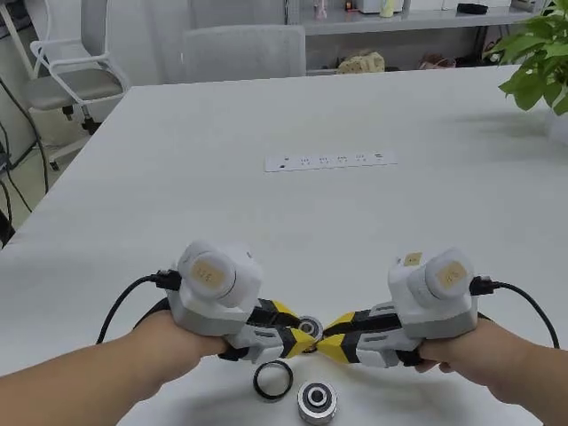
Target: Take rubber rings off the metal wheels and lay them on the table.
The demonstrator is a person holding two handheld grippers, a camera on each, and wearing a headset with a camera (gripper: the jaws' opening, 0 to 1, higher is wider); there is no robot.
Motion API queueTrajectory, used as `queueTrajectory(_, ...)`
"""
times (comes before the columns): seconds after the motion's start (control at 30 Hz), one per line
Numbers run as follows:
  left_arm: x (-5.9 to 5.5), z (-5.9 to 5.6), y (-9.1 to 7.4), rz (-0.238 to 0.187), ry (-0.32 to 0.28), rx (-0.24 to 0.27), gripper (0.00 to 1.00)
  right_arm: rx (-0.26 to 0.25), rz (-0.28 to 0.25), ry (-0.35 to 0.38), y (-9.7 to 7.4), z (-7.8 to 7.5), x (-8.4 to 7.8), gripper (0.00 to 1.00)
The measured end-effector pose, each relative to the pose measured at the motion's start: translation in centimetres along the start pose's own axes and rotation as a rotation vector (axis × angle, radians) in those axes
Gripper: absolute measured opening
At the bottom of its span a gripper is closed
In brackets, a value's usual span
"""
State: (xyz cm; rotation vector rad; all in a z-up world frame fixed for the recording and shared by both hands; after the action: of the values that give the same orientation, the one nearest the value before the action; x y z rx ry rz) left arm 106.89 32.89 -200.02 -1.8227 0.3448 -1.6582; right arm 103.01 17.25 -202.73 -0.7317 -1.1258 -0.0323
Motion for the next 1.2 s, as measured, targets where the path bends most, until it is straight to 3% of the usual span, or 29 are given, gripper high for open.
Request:
queueTrajectory(0.1,0.11,0.01,0.08,0.003,0.003,0.016,0.08,-0.003,0.0,-0.002,0.0,0.0,0.0,0.1)
queueTrajectory(0.2,0.12,-0.24,0.16,0.002,0.052,0.038,0.07,-0.003,0.002,-0.002,0.0,0.01,-0.01,0.09)
queueTrajectory(0.3,0.06,-0.21,0.13,-0.001,0.042,0.042,0.07,-0.009,0.007,0.009,-0.14,-0.02,-0.06,0.03)
queueTrajectory(0.53,-0.08,-0.27,0.04,-0.013,0.041,0.051,0.07,-0.011,-0.011,0.093,-0.13,-0.26,-0.2,0.0)
queueTrajectory(0.7,-0.13,-0.37,-0.02,-0.015,0.038,0.056,0.07,0.0,-0.05,0.216,-0.2,-0.6,-0.33,0.0)
queueTrajectory(1.2,-0.24,-0.48,-0.04,-0.02,0.031,0.062,0.07,-0.003,-0.078,0.315,-0.31,-0.88,-0.47,0.0)
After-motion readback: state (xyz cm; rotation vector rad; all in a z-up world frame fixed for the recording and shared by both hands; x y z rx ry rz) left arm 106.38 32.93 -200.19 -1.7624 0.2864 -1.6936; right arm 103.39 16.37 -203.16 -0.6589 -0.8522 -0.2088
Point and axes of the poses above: the centre of the closed fingertips' face, and the gripper's own axes: y roughly forward along the fingers, z roughly to its left, x roughly out of its top, the point moved 10 cm from there along -y, roughly backward along the fingers, and after that the axes turned 4 degrees about x, right-handed, at the moved point
